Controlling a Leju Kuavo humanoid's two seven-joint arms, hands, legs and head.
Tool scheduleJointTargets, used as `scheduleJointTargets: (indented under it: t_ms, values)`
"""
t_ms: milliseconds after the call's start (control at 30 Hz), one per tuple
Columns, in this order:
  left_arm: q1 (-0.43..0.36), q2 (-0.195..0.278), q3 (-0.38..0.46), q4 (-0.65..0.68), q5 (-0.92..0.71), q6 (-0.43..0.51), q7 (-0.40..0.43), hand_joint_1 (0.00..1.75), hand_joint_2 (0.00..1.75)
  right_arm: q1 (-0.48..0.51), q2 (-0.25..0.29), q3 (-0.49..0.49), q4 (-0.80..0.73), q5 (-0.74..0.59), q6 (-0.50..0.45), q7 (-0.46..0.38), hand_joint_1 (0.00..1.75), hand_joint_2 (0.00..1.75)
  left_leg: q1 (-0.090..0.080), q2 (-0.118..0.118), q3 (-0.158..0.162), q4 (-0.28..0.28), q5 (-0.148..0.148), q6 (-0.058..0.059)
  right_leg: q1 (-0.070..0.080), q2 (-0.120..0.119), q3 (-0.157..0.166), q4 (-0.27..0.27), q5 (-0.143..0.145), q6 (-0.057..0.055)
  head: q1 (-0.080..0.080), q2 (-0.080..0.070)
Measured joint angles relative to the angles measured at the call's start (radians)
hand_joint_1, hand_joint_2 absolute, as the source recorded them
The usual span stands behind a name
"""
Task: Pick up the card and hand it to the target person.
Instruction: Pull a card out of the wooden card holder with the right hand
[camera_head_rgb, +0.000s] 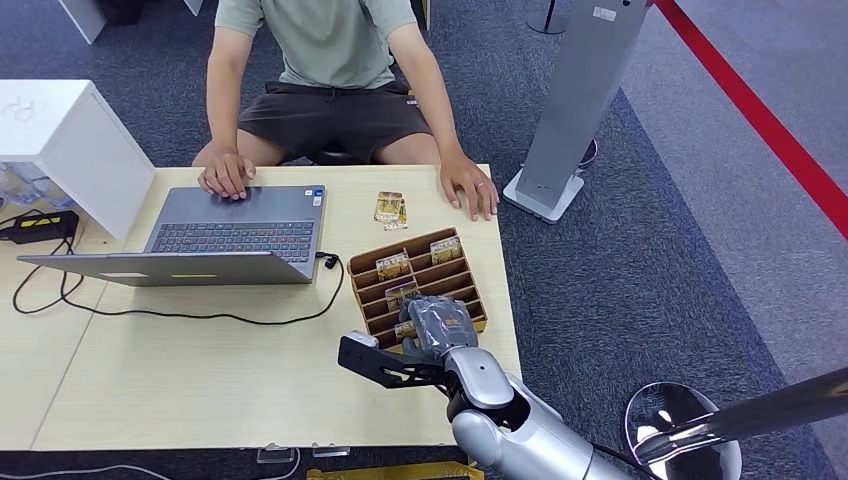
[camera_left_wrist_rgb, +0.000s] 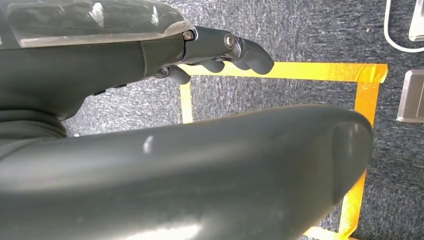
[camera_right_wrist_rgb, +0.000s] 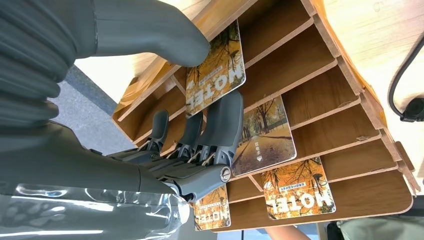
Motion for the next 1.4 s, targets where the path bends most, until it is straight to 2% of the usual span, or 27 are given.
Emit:
scheduleJointTargets:
  t_ms: [267, 767, 967, 1100, 1333, 1400]
  values:
    - [0.000, 0.000, 0.000, 0.000, 0.000, 0.000, 0.000, 0.00, 0.00, 0.002, -0.001, -0.005, 0.000, -0.002, 0.000, -0.001, 0.89, 1.75, 0.000, 0.000, 0.000, 0.000, 0.000, 0.000, 0.000, 0.000, 0.000, 0.000, 0.000, 0.000, 0.000, 0.000]
    - [0.000, 0.000, 0.000, 0.000, 0.000, 0.001, 0.000, 0.00, 0.00, 0.004, -0.001, -0.006, 0.001, -0.006, 0.001, -0.004, 0.96, 1.75, 0.000, 0.000, 0.000, 0.000, 0.000, 0.000, 0.000, 0.000, 0.000, 0.000, 0.000, 0.000, 0.000, 0.000]
    - [0.000, 0.000, 0.000, 0.000, 0.001, 0.003, 0.000, 0.00, 0.00, 0.004, -0.001, -0.006, 0.008, -0.008, 0.001, -0.009, 1.04, 1.75, 0.000, 0.000, 0.000, 0.000, 0.000, 0.000, 0.000, 0.000, 0.000, 0.000, 0.000, 0.000, 0.000, 0.000]
    - [0.000, 0.000, 0.000, 0.000, 0.002, 0.004, 0.001, 0.00, 0.00, 0.004, -0.001, -0.006, 0.012, -0.010, 0.001, -0.013, 1.35, 1.75, 0.000, 0.000, 0.000, 0.000, 0.000, 0.000, 0.000, 0.000, 0.000, 0.000, 0.000, 0.000, 0.000, 0.000]
    - [0.000, 0.000, 0.000, 0.000, 0.003, 0.005, 0.001, 0.00, 0.00, 0.004, 0.000, -0.006, 0.015, -0.015, 0.001, -0.018, 1.68, 1.75, 0.000, 0.000, 0.000, 0.000, 0.000, 0.000, 0.000, 0.000, 0.000, 0.000, 0.000, 0.000, 0.000, 0.000]
    - [0.000, 0.000, 0.000, 0.000, 0.003, 0.006, 0.000, 0.00, 0.00, 0.004, 0.000, -0.006, 0.016, -0.017, 0.001, -0.018, 1.72, 1.75, 0.000, 0.000, 0.000, 0.000, 0.000, 0.000, 0.000, 0.000, 0.000, 0.000, 0.000, 0.000, 0.000, 0.000]
